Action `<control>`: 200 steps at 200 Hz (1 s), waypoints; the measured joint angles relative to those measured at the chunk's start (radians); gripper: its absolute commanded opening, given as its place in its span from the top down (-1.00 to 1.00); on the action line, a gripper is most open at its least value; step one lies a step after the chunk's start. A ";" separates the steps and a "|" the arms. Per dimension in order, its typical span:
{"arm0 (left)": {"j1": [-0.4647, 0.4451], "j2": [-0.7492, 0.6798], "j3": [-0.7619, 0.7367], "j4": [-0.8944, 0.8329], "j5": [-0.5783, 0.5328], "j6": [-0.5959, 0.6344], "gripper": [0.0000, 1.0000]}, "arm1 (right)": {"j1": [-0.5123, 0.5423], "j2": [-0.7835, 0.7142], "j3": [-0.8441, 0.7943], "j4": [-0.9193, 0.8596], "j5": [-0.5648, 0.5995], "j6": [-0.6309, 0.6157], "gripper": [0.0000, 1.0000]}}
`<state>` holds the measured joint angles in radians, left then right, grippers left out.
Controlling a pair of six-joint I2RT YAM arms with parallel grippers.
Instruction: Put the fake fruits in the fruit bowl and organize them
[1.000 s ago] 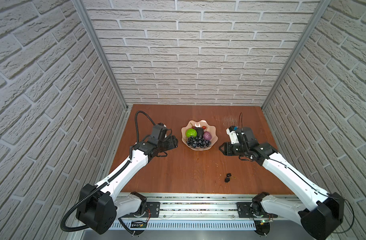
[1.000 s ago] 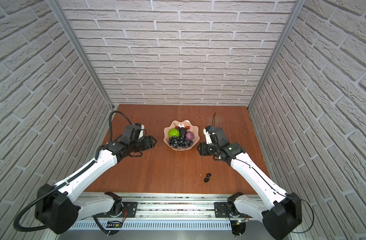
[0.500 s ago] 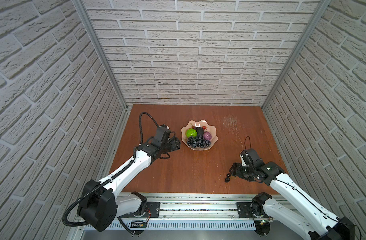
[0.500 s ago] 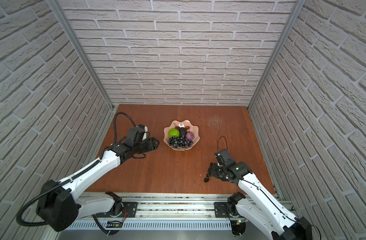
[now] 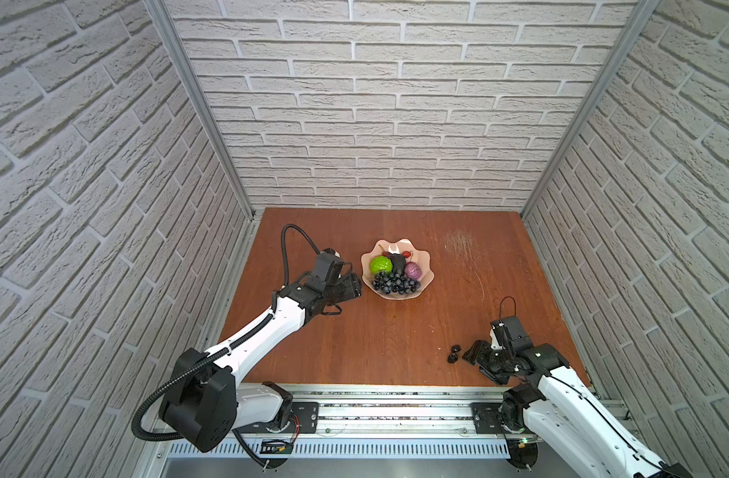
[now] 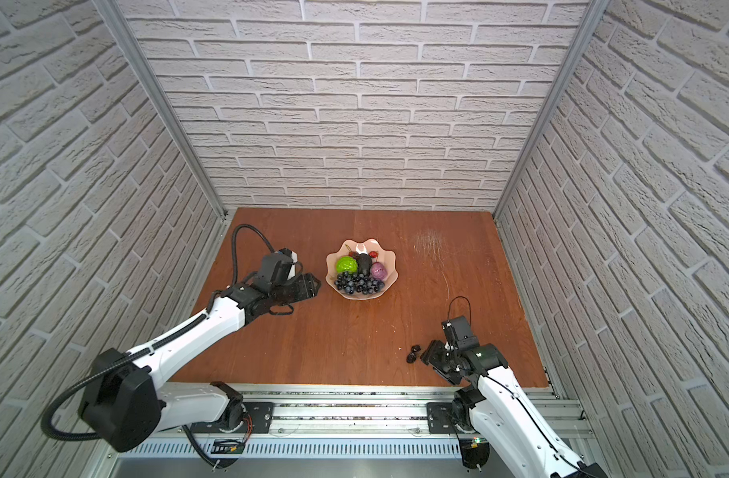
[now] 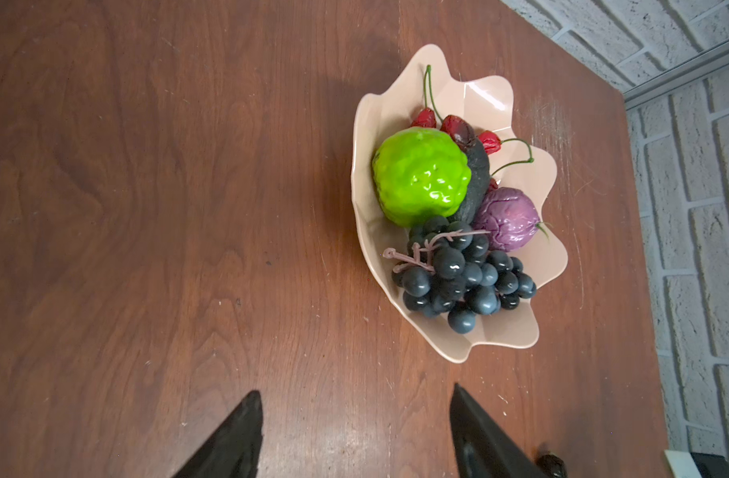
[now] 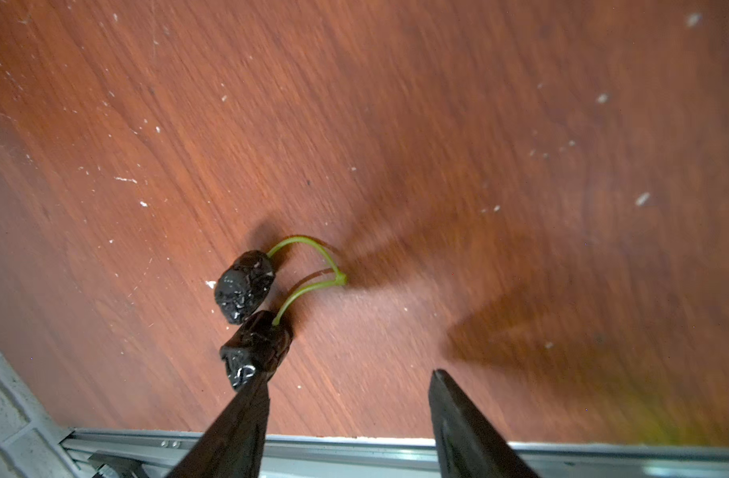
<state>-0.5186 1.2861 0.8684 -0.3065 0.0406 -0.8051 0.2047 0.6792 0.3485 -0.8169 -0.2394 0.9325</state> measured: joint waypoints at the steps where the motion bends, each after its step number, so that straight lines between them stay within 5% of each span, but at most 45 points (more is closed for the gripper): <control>1: 0.000 0.000 0.000 0.000 0.000 0.000 -0.42 | -0.003 0.000 -0.002 0.003 -0.003 0.000 -0.24; 83: -0.001 0.007 0.016 -0.001 0.005 0.009 -0.42 | -0.085 0.103 -0.037 0.162 -0.107 0.006 -0.09; 123: -0.001 0.008 0.026 -0.007 0.004 0.016 -0.42 | -0.095 0.157 -0.040 0.238 -0.122 -0.005 0.26; 167: -0.001 0.010 0.029 -0.008 0.004 0.019 -0.42 | -0.098 0.200 -0.046 0.300 -0.125 -0.010 0.35; 200: -0.001 0.010 0.038 -0.024 0.000 0.027 -0.43 | -0.098 0.217 -0.058 0.332 -0.120 -0.022 0.88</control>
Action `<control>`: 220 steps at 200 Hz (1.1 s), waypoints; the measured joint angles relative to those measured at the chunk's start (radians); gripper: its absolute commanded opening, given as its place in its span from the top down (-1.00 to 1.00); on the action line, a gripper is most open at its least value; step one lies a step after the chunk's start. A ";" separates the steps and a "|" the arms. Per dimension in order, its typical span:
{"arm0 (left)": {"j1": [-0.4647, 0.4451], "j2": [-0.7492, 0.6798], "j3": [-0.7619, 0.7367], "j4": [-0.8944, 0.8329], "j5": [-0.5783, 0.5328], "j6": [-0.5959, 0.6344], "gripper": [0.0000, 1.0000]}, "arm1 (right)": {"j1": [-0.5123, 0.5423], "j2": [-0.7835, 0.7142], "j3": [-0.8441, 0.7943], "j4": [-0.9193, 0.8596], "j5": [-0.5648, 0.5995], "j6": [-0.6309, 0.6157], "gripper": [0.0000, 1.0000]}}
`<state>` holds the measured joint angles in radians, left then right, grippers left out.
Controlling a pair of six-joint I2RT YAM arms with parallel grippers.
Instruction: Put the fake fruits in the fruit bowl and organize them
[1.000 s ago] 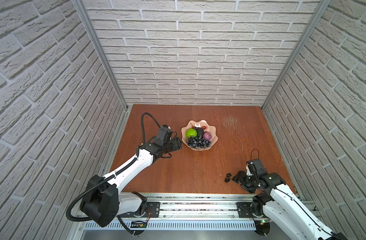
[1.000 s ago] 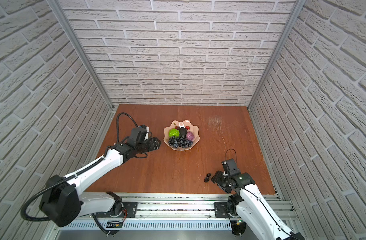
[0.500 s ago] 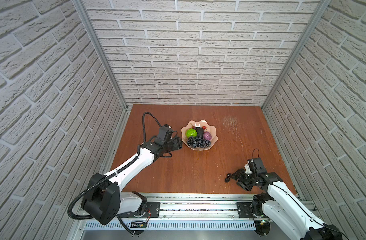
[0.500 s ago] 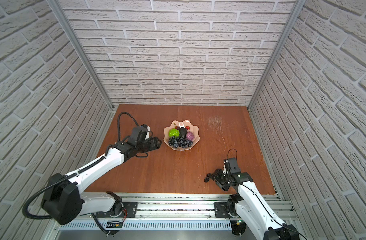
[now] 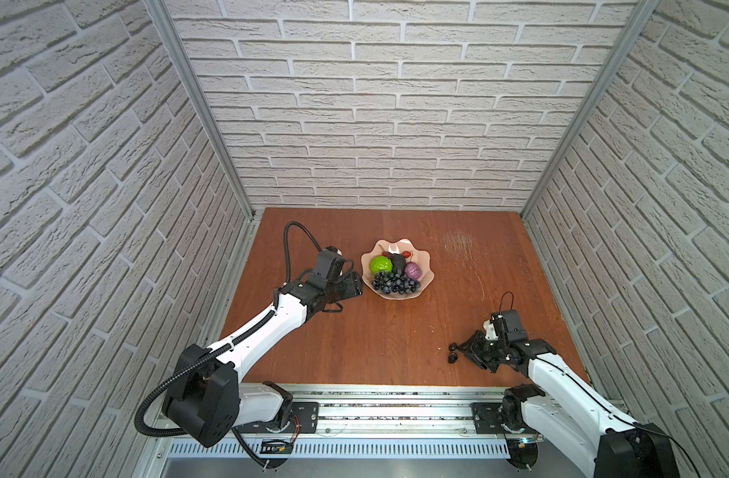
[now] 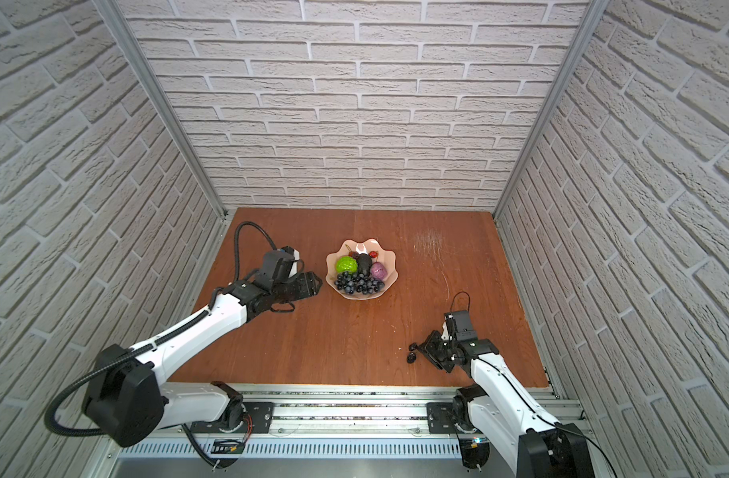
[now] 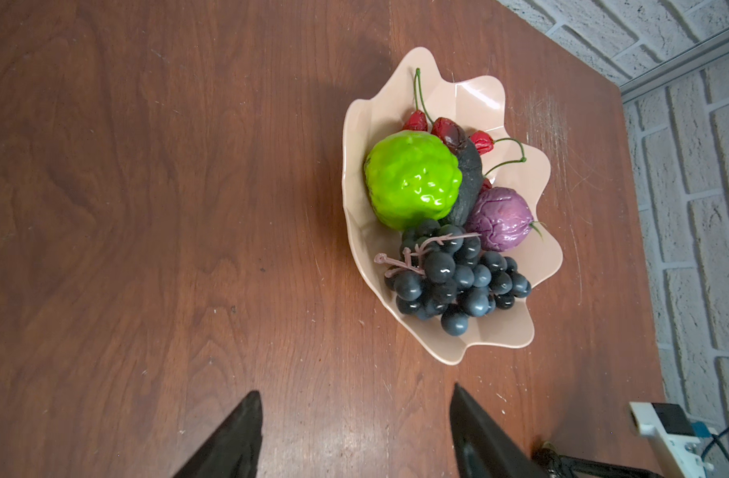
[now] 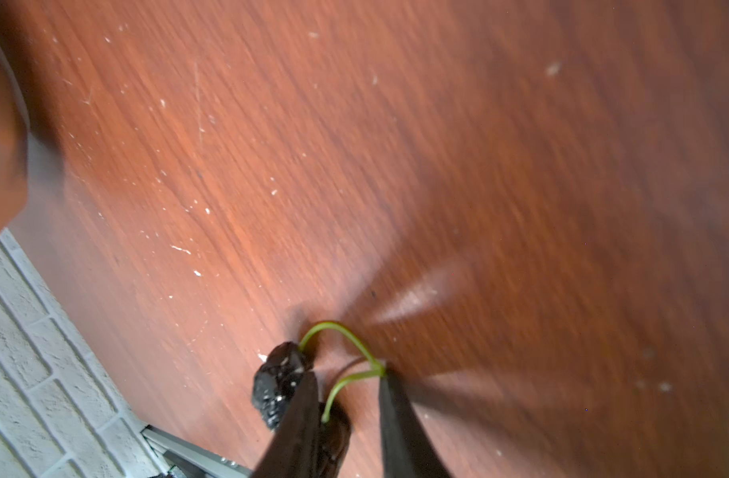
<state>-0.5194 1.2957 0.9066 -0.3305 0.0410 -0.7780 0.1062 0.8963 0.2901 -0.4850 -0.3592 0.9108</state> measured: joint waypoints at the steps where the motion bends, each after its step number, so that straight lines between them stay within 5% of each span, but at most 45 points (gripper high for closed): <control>1: 0.000 0.000 0.001 -0.001 0.000 0.000 -0.43 | 0.000 0.000 -0.001 0.000 0.000 0.000 0.89; 99: 0.000 0.000 0.013 -0.014 -0.010 0.008 -0.43 | -0.002 0.012 0.071 -0.042 0.025 -0.075 0.88; 118: 0.000 0.000 0.013 -0.014 -0.011 0.009 -0.43 | -0.003 -0.002 0.101 -0.047 0.027 -0.084 0.75; 156: 0.000 0.000 0.013 -0.014 -0.012 0.016 -0.43 | -0.006 0.009 0.104 -0.052 0.020 -0.075 0.12; 220: 0.000 -0.001 0.013 -0.015 -0.018 0.018 -0.43 | -0.011 0.013 0.046 -0.035 -0.019 0.002 0.02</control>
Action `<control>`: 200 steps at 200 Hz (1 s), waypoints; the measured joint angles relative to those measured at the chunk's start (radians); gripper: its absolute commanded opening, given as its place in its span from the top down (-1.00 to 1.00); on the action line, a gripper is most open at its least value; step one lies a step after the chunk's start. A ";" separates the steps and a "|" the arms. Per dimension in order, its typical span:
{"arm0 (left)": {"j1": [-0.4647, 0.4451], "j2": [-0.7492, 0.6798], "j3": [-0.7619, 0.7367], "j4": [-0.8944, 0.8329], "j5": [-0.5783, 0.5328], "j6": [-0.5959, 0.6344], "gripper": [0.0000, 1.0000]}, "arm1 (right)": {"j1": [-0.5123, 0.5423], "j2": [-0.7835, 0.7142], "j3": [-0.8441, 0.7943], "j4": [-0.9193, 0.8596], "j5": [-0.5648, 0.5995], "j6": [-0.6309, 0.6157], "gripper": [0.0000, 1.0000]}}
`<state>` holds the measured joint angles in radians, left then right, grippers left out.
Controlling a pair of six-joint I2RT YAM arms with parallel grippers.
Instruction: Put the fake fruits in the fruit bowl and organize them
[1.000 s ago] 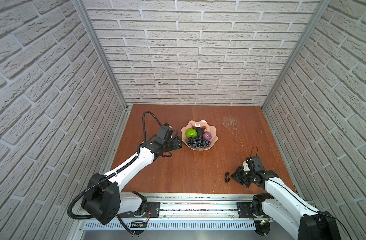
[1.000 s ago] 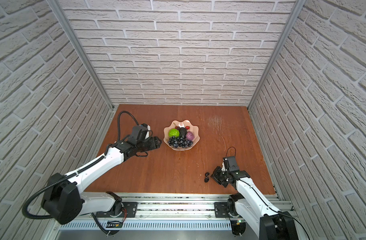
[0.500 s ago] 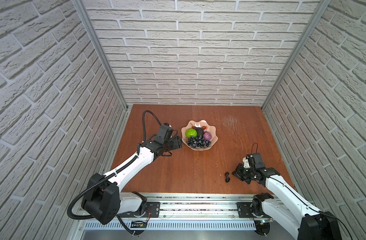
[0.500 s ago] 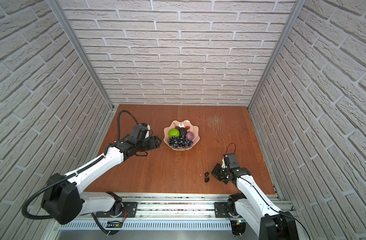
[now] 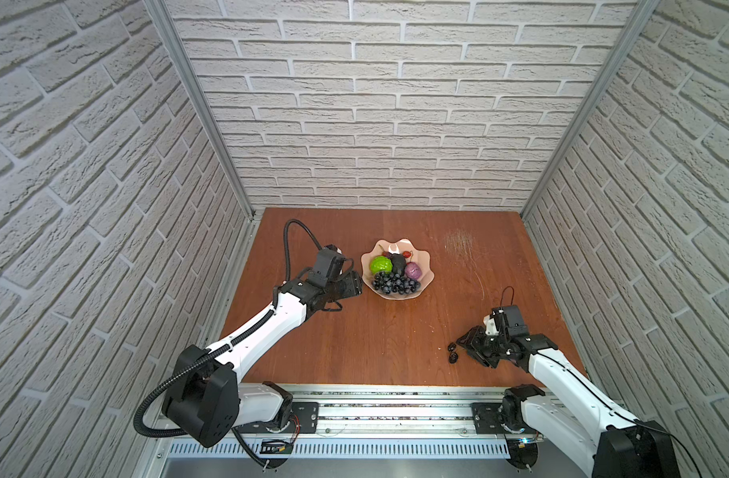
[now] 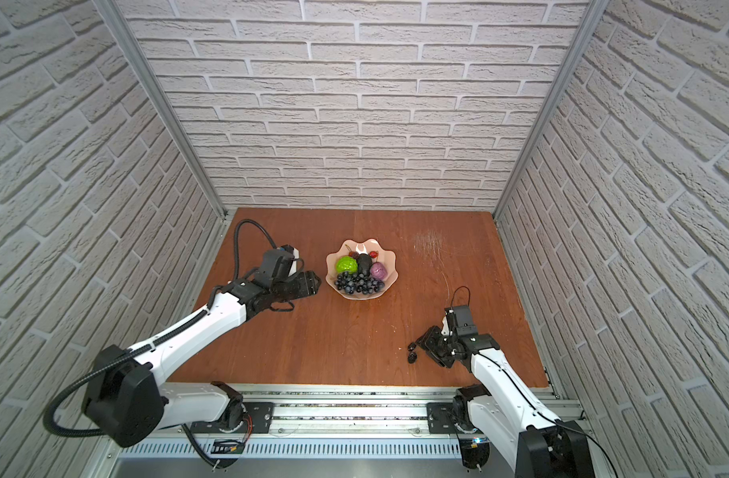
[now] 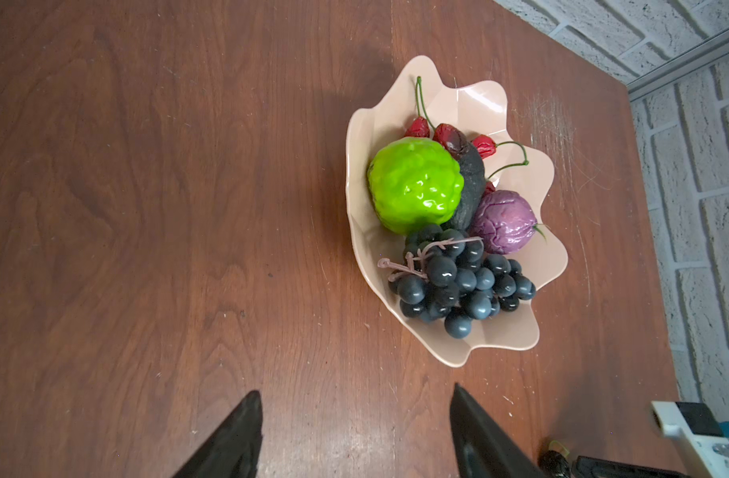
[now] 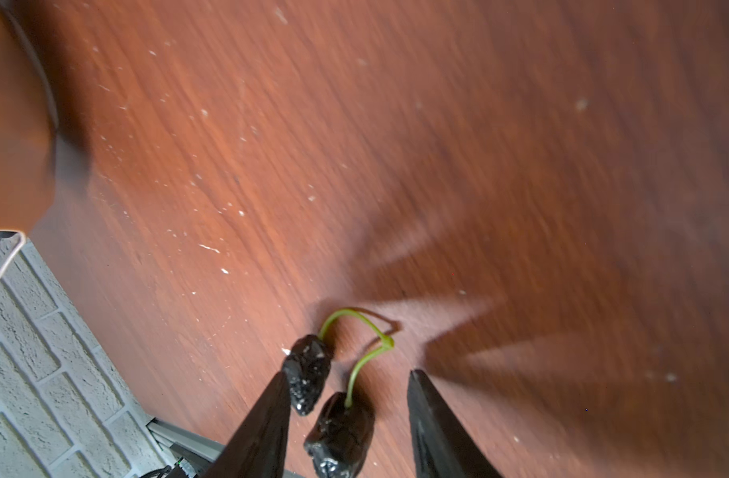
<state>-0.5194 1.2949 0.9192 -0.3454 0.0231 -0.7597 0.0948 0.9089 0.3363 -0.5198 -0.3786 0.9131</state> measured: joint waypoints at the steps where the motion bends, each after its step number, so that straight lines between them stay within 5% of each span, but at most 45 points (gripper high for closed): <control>1: 0.000 0.000 0.000 0.000 0.000 0.000 -0.43 | 0.000 0.000 -0.001 0.000 -0.001 0.000 0.02; 200: 0.000 -0.040 0.009 -0.056 -0.024 0.006 -0.43 | -0.038 0.217 -0.047 0.383 -0.131 0.048 0.52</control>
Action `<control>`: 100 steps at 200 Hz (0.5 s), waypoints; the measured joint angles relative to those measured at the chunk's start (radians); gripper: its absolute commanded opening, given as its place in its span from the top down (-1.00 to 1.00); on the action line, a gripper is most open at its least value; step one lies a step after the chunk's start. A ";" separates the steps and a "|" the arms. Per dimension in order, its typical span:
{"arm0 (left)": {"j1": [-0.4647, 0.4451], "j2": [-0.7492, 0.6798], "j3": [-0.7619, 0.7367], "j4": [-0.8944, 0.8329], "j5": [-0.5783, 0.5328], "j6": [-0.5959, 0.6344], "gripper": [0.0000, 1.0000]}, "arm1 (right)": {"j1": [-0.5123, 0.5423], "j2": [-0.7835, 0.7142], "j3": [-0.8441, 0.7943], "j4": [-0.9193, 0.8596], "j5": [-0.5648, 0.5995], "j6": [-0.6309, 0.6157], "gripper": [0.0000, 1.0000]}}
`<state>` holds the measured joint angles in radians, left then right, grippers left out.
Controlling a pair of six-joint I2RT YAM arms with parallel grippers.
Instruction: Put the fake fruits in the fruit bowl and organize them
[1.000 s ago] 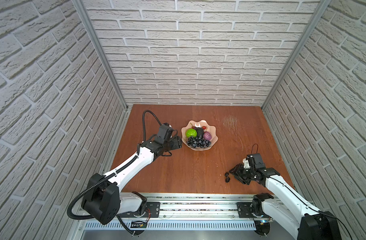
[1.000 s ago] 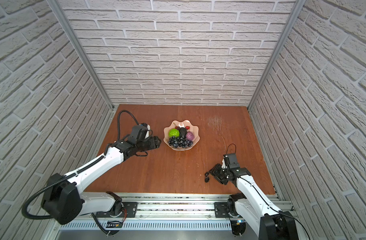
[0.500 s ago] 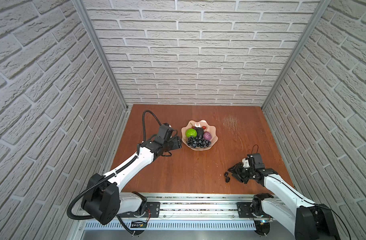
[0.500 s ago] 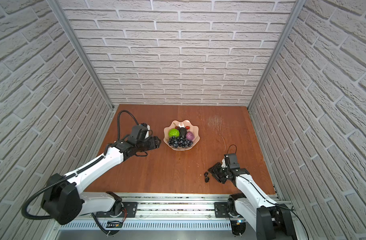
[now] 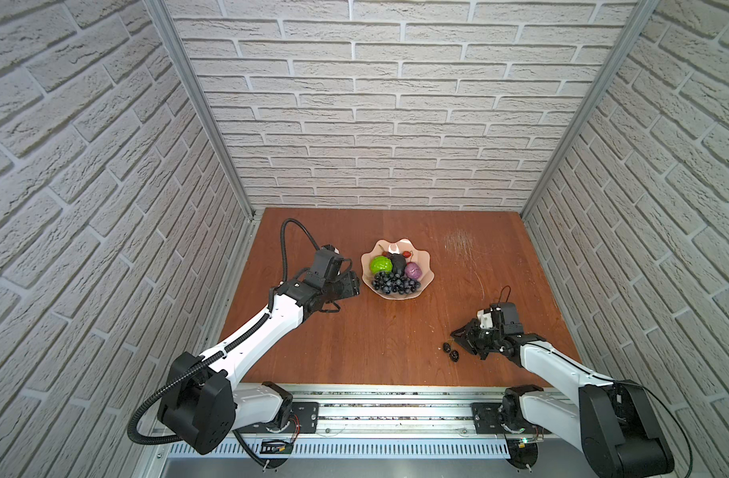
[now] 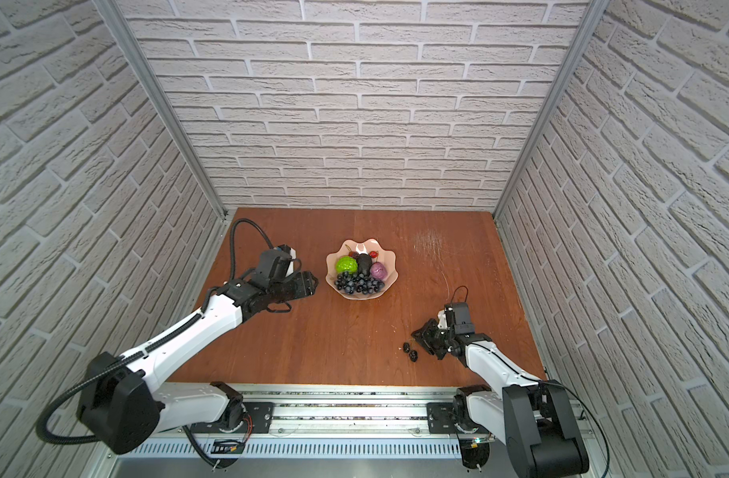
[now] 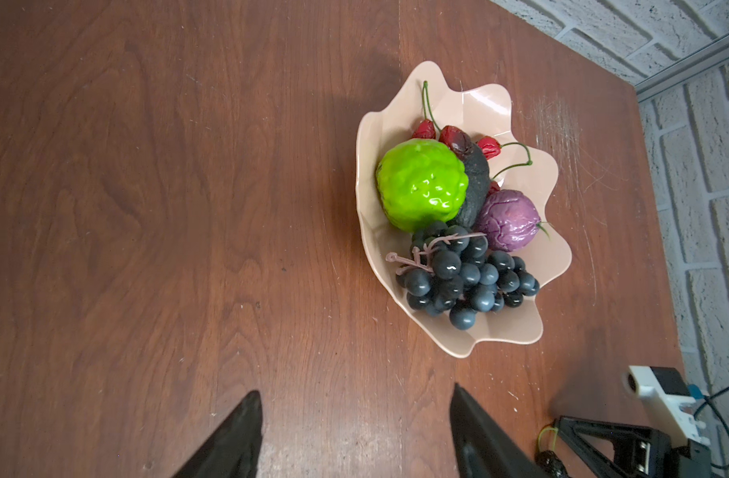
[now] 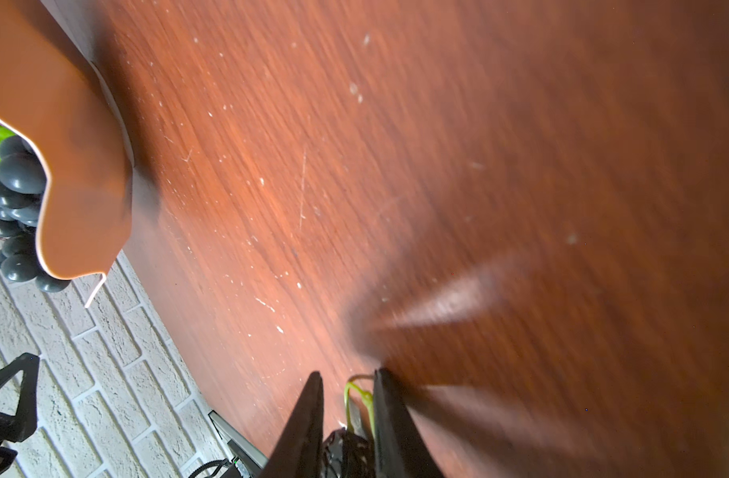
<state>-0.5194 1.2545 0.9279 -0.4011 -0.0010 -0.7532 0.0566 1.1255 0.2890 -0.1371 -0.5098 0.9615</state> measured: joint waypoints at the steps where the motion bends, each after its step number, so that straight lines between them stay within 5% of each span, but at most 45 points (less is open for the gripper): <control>1: 0.000 0.000 0.000 0.000 0.000 0.000 -0.43 | 0.000 0.000 0.000 0.000 0.000 0.000 0.52; 100: 0.000 -0.004 0.001 -0.003 -0.002 0.000 -0.43 | 0.000 -0.026 0.000 -0.063 -0.035 -0.083 0.43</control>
<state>-0.5194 1.2507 0.9287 -0.4042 -0.0032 -0.7532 0.0566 1.1000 0.2890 -0.2005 -0.5446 0.8783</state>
